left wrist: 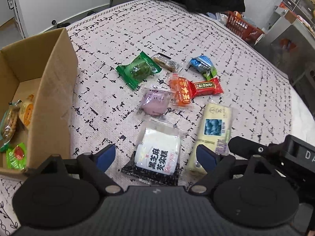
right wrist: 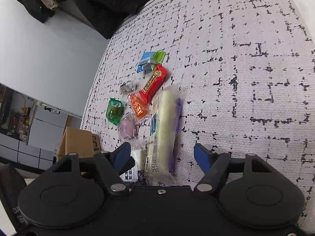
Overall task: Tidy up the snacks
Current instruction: 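Move the left gripper to the white sesame pack and close on it, then carry the sesame pack into the box with the left gripper while the right carries the cheese bar there, then grasp the purple round pack with the left gripper while the right grasps the red candy bar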
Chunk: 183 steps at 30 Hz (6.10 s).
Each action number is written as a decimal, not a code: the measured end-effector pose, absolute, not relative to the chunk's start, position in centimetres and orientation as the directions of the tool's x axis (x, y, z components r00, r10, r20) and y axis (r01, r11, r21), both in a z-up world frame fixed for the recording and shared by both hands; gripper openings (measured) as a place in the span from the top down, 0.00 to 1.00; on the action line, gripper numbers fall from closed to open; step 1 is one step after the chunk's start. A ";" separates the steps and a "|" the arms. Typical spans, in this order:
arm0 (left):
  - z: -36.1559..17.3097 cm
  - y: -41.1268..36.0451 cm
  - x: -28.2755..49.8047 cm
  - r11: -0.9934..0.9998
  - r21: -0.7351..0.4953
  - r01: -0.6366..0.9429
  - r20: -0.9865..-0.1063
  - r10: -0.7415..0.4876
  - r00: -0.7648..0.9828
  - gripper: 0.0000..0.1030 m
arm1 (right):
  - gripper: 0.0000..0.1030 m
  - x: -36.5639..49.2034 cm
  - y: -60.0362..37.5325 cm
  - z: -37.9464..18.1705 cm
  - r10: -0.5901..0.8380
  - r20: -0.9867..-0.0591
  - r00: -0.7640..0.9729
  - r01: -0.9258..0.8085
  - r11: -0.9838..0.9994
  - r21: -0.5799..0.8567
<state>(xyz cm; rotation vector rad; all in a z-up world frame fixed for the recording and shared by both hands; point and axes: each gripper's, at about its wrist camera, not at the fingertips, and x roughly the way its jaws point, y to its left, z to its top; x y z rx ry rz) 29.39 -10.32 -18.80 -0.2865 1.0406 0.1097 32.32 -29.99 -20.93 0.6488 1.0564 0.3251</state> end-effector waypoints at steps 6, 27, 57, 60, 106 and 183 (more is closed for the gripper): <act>-20.2 -10.6 30.3 0.964 -0.168 -0.208 -0.878 -0.051 0.476 0.22 | 0.37 32.9 -29.3 -21.6 0.544 -0.710 0.446 0.052 0.777 0.628; -19.8 -10.4 30.0 0.956 -0.230 -0.181 -0.872 -0.119 0.475 0.54 | 0.77 33.6 -28.3 -22.5 0.549 -0.724 0.419 0.043 0.784 0.619; -9.7 -4.6 23.1 0.917 -0.298 -0.266 -0.759 -0.058 0.649 0.54 | 0.84 28.5 -24.1 -13.4 0.593 -0.600 0.537 -0.122 0.759 0.640; -8.9 -3.4 22.7 0.909 -0.305 -0.286 -0.743 -0.039 0.668 0.54 | 0.84 28.3 -22.9 -12.6 0.604 -0.590 0.536 -0.143 0.753 0.642; -12.4 11.2 22.6 0.796 -0.370 -0.479 -0.759 0.039 0.650 0.54 | 0.84 30.2 -7.5 -12.0 0.658 -0.579 0.482 -0.241 0.735 0.634; -12.8 -5.7 29.8 0.896 -0.296 -0.332 -0.775 -0.022 0.631 0.18 | 0.36 37.4 -27.5 -15.8 0.399 -0.698 0.595 0.177 0.782 0.598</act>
